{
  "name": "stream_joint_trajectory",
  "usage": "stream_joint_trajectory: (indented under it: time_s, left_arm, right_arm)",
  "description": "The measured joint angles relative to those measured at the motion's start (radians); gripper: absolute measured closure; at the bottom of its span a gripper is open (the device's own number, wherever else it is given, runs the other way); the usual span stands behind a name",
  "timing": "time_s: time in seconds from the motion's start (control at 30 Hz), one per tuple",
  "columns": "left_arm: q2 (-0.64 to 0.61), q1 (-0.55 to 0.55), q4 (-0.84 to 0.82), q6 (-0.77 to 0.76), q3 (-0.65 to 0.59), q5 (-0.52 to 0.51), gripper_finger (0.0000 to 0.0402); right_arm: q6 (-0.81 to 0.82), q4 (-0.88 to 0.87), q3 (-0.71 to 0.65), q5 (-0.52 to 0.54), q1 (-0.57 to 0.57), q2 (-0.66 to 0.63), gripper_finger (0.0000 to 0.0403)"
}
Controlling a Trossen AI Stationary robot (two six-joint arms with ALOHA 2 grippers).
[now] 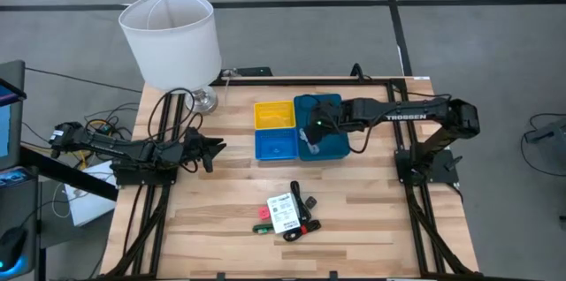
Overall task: Pick and place items into bin
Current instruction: Put the bottom right black charger cable in the dark blue bin
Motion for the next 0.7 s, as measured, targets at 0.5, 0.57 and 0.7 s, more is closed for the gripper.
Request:
stream_joint_trajectory:
  time_s: [0.5,0.57,0.7]
  left_arm:
    - [0.000,0.000,-0.001,0.000,0.000,0.000,0.0286]
    - [0.000,0.000,-0.001,0.000,0.000,0.000,0.0286]
    - [0.000,0.000,-0.001,0.000,0.000,0.000,0.0286]
  right_arm:
    - [-0.151,-0.034,0.000,-0.170,0.346,-0.004,0.0223]
    - [-0.181,0.002,0.000,-0.186,0.422,-0.004,0.0224]
    - [-0.206,0.122,0.000,-0.183,0.556,-0.003,0.0232]
